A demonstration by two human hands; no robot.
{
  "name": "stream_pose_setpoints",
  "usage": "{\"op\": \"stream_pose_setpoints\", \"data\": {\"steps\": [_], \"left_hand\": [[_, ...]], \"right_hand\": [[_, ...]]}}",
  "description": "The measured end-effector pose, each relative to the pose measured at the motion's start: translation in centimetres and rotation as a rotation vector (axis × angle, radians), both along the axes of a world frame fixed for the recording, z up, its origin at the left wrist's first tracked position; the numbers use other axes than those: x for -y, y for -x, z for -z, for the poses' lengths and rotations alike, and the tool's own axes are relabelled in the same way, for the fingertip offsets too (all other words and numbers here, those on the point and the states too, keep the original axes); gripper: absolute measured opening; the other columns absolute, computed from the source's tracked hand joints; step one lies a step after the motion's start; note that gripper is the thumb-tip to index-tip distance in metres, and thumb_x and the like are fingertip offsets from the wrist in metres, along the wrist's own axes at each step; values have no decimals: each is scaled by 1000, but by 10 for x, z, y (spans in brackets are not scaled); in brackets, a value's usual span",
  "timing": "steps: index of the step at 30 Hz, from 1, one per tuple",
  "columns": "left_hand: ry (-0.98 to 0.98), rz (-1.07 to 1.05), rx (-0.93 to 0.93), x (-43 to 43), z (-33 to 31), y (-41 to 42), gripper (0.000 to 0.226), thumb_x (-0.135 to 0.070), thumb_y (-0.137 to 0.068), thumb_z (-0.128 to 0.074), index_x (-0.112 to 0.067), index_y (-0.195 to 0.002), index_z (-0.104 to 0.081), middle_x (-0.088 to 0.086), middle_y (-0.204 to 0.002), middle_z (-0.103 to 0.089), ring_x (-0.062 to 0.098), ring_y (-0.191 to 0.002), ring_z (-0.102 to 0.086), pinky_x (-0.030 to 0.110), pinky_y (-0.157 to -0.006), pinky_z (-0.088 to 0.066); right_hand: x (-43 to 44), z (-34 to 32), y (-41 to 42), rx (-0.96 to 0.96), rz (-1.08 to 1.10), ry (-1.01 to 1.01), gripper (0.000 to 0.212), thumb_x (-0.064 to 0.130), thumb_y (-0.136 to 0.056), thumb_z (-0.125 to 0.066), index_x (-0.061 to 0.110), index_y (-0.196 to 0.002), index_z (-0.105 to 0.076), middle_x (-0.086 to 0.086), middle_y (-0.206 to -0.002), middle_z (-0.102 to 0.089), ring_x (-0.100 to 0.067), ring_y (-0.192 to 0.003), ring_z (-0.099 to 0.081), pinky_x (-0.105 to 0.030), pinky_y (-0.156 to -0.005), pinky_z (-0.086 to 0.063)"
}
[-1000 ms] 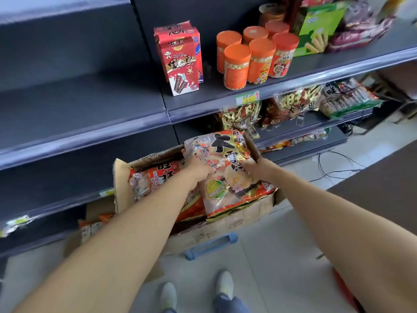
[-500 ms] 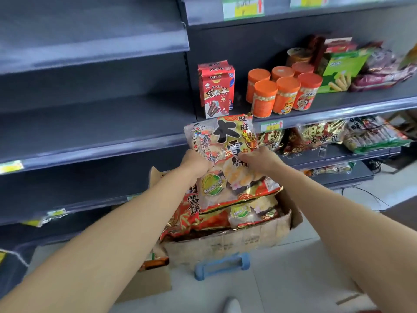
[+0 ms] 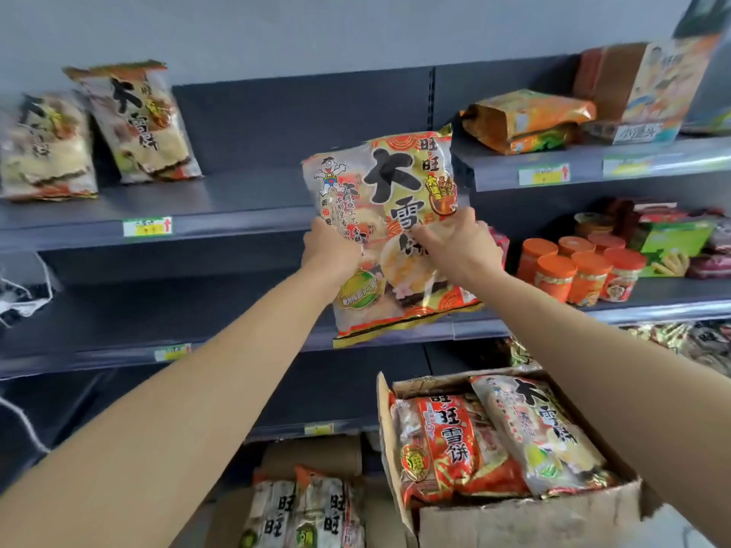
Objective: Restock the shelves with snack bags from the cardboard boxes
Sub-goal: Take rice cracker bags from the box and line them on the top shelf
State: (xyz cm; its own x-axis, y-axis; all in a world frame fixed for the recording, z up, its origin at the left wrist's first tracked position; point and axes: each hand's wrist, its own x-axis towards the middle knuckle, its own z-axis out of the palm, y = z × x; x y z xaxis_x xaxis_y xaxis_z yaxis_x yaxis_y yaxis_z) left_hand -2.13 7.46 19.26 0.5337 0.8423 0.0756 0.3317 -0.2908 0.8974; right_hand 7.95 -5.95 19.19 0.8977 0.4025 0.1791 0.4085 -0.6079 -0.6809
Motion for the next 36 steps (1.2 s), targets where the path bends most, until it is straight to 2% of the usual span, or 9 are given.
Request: {"op": "stream_pose_setpoints", "data": {"steps": [2,5,14,19,23,25,28,32,36], "left_hand": [[-24,-9,52,-27,-20,23,44,-11,-85,-62,-14,-124,-42,5,-118,-54,24,-102,-57,37,-82,-52],[-57,-24,95,-69,-44,53,48,-10,-87,-61,-13,-130,-38,8,-127,-50,25,-108,-55,35,-79,-49],[-117,-67,141,-178,-89,100,59,-8,-86,-66,-14,-137,-37,6,-130,-52,27,-118,-53,41,-98,-48],[-126,-80,156,-235,-103,99,74,-8,-85,-67,-14,-147,-27,6,-143,-46,26,-129,-46,43,-107,-41],[-137,-67,179,-271,-111,94,71,2,-89,-59,-22,-148,-25,0,-127,-54,18,-108,-54,30,-85,-46],[-129,-54,174,-290,-112,88,82,2,-89,-58,-28,-152,-14,-5,-130,-51,17,-102,-55,29,-78,-45],[-60,-49,163,-315,-116,77,88,-2,-90,-59,-43,-149,-9,3,-142,-48,15,-88,-59,27,-59,-49],[-25,-21,126,-345,-114,53,87,1,-93,-52,-46,-149,-5,1,-150,-37,23,-118,-54,24,-56,-51],[-29,48,97,-378,-108,27,88,3,-91,-54,-45,-149,-9,2,-146,-42,24,-112,-57,24,-55,-52]], "right_hand": [[-31,-20,19,43,-11,-34,78,66,-76,-50,13,-132,-38,-15,-128,-51,-37,-117,-51,-50,-99,-41],[-76,-44,46,95,-18,-71,77,66,-78,-50,13,-132,-38,-15,-129,-49,-38,-118,-49,-49,-101,-38],[-191,-80,85,149,-72,-145,71,63,-82,-48,12,-131,-38,-14,-132,-47,-37,-121,-47,-48,-102,-34],[-253,-91,76,141,-127,-203,72,61,-81,-51,13,-133,-38,-13,-132,-47,-36,-121,-48,-47,-102,-35],[-299,-99,60,124,-170,-239,72,58,-81,-52,13,-135,-36,-13,-134,-46,-36,-122,-47,-47,-102,-33],[-320,-103,52,112,-189,-255,71,56,-82,-52,13,-136,-35,-13,-135,-45,-37,-123,-46,-47,-103,-32],[-345,-105,39,88,-201,-261,69,50,-82,-52,13,-138,-33,-12,-137,-43,-37,-125,-44,-48,-104,-31],[-370,-107,16,84,-164,-198,74,50,-83,-51,15,-144,-27,-12,-142,-40,-36,-130,-38,-49,-107,-28],[-392,-102,-4,67,-85,-131,76,51,-86,-51,15,-147,-22,-12,-147,-36,-37,-135,-32,-49,-109,-27]]}}
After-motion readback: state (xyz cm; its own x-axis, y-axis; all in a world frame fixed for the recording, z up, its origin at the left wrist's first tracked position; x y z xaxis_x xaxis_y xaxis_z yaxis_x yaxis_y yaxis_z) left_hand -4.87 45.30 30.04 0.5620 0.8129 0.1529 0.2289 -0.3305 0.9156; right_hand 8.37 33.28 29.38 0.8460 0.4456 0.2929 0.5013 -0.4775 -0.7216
